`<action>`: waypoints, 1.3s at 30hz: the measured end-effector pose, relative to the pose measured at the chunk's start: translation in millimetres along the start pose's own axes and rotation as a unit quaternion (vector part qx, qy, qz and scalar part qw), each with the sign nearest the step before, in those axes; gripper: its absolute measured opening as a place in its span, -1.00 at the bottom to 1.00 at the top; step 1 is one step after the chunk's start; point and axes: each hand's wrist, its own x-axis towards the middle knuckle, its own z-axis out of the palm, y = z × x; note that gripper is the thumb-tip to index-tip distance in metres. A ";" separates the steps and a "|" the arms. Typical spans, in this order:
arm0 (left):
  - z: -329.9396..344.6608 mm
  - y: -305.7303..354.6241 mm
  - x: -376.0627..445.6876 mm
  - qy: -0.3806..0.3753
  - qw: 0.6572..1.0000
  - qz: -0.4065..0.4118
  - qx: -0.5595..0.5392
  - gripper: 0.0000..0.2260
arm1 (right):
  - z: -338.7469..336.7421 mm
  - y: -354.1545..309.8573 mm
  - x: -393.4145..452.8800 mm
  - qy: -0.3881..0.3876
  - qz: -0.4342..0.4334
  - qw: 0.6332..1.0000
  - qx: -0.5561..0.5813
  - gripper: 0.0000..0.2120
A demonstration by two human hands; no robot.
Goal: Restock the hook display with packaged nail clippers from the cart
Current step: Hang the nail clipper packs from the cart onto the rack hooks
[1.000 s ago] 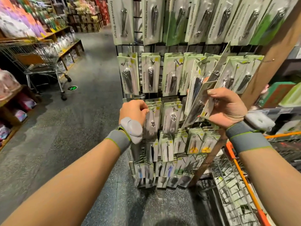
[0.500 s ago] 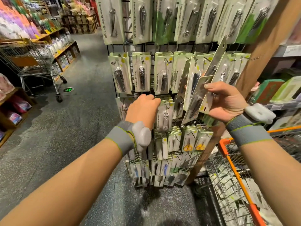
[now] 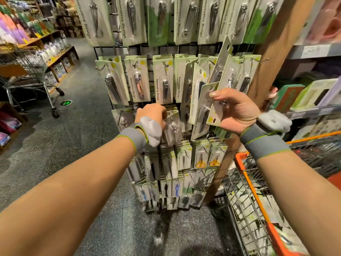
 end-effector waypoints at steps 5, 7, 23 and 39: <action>-7.3 -6.1 -9.4 0.050 0.999 -0.014 -0.005 -0.83 | -2.2 -4.1 -0.6 -0.010 0.025 1.000 0.016 -0.75; -13.5 -7.5 -14.5 0.056 0.998 0.011 -0.019 -0.81 | -2.2 -5.7 -2.0 -0.020 0.031 0.999 0.014 -0.84; -41.9 -45.9 -69.2 -0.013 0.993 0.066 -0.102 -0.90 | 8.6 -9.1 -2.1 -0.068 0.067 0.995 0.004 -0.77; -35.7 -127.8 -99.7 0.035 0.985 -0.042 -0.164 -0.90 | 51.5 47.2 20.1 -0.150 0.155 0.974 -0.074 -0.86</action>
